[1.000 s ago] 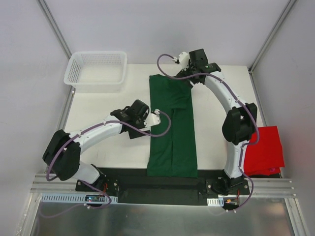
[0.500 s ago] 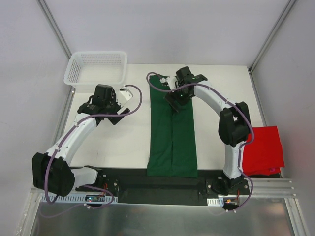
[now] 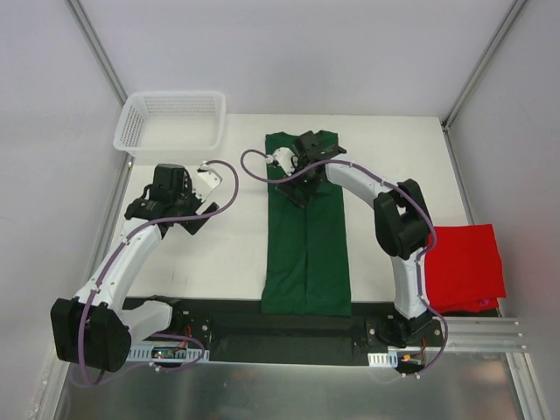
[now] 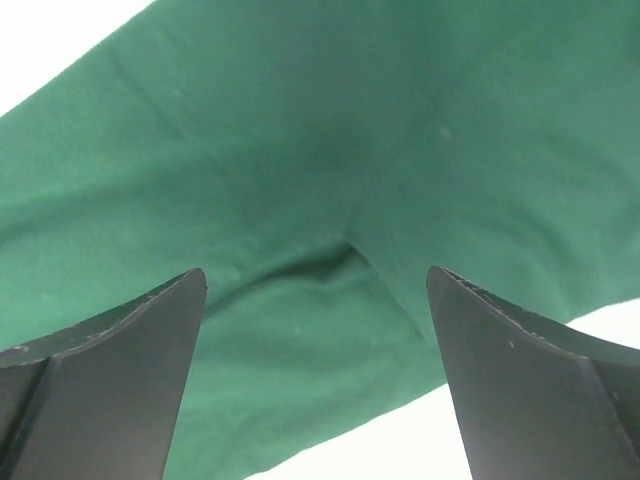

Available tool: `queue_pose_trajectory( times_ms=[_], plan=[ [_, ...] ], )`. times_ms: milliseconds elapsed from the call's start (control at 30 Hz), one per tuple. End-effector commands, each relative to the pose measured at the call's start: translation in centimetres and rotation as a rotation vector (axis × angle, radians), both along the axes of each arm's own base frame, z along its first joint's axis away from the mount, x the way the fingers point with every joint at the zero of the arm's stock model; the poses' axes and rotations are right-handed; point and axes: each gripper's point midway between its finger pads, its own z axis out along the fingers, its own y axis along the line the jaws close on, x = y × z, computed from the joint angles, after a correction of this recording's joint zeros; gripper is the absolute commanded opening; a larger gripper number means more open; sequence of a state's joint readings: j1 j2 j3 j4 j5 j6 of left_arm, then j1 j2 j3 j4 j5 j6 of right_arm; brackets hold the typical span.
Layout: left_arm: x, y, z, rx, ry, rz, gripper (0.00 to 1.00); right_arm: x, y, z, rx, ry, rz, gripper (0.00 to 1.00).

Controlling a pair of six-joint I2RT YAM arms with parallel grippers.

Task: Fold and stack the t-shirts

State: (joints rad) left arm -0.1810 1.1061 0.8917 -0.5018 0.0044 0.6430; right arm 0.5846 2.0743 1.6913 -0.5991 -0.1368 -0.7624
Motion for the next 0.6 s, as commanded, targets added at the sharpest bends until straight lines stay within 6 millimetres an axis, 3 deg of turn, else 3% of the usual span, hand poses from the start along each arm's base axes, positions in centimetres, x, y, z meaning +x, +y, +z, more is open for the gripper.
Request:
queue_pose_trajectory(
  times_ms=[0,400,567],
  plan=[
    [-1.2,-0.1,0.1,-0.049,0.006,0.013,0.99,1.0,1.1,-1.9,-0.044,-0.034,0.066,0.96],
    [-2.2,0.3,0.1,-0.074,0.015,0.042,0.99,2.5,1.9,-3.7,-0.100,-0.030,0.099,0.96],
    [-2.6,0.2,0.1,-0.084,0.017,0.043,0.99,4.2,2.4,-4.1,-0.114,-0.053,0.111,0.96]
  ],
)
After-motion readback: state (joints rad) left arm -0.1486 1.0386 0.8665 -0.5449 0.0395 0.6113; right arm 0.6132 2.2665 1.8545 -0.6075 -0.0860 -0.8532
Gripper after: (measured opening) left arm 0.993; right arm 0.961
